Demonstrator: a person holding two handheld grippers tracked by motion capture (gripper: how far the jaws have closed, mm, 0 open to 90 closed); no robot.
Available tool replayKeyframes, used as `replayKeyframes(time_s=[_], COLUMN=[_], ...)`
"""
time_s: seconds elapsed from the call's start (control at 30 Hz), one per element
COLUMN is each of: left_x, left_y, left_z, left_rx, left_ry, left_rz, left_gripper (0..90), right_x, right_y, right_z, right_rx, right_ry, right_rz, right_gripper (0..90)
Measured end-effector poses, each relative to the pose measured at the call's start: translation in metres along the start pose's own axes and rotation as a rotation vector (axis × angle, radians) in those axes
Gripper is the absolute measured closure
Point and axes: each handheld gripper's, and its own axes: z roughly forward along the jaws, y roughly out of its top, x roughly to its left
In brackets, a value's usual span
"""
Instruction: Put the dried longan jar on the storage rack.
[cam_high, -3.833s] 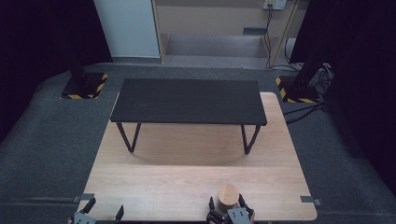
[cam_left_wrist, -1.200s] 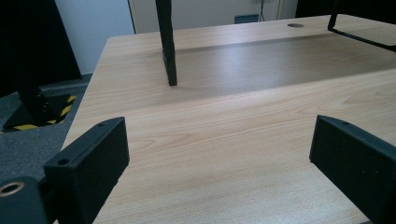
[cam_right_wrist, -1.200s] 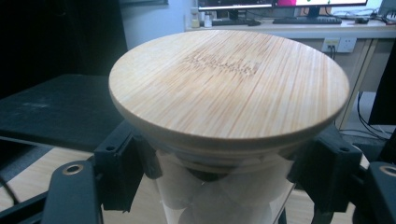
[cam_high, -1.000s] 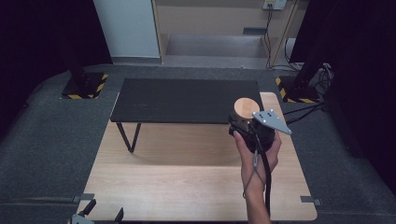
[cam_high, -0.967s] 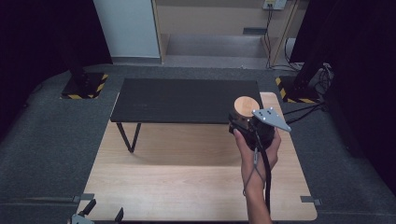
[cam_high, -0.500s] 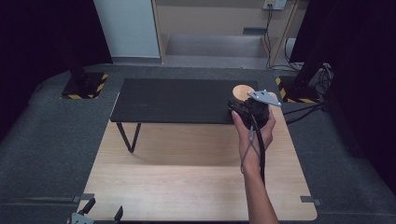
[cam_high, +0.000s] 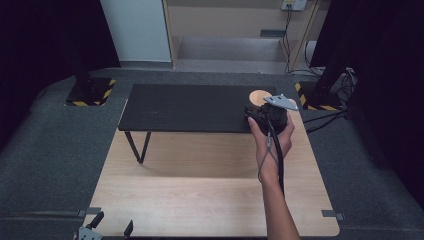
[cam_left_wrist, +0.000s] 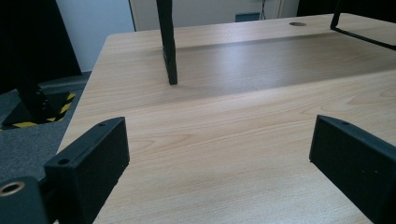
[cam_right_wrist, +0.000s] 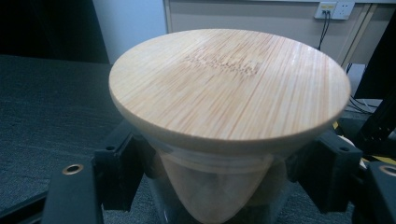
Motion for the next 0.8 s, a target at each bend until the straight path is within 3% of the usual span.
replayKeyframes(time_s=[0.27,0.33,0.47,0.8], left_x=[0.001,0.001,0.001,0.002], left_y=[0.0,0.0,0.0,0.001], left_z=[-0.002,-0.002,-0.003,-0.005], left_rx=[-0.004,-0.004,-0.004,-0.011], left_ry=[0.001,0.001,-0.002,-0.004], left_rz=[-0.004,-0.007,-0.006,-0.005], left_gripper=[3.5,3.5,3.5,3.4], right_x=[0.0,-0.001,0.002,0.003], right_y=[-0.002,-0.004,-0.011,-0.015], right_z=[0.0,0.003,0.004,0.0], right_rx=[-0.007,-0.008,-0.028,-0.055], right_ry=[0.0,0.006,-0.015,-0.017], right_rz=[0.003,0.023,0.018,0.027], right_gripper=[23.9,11.0,3.4,1.1])
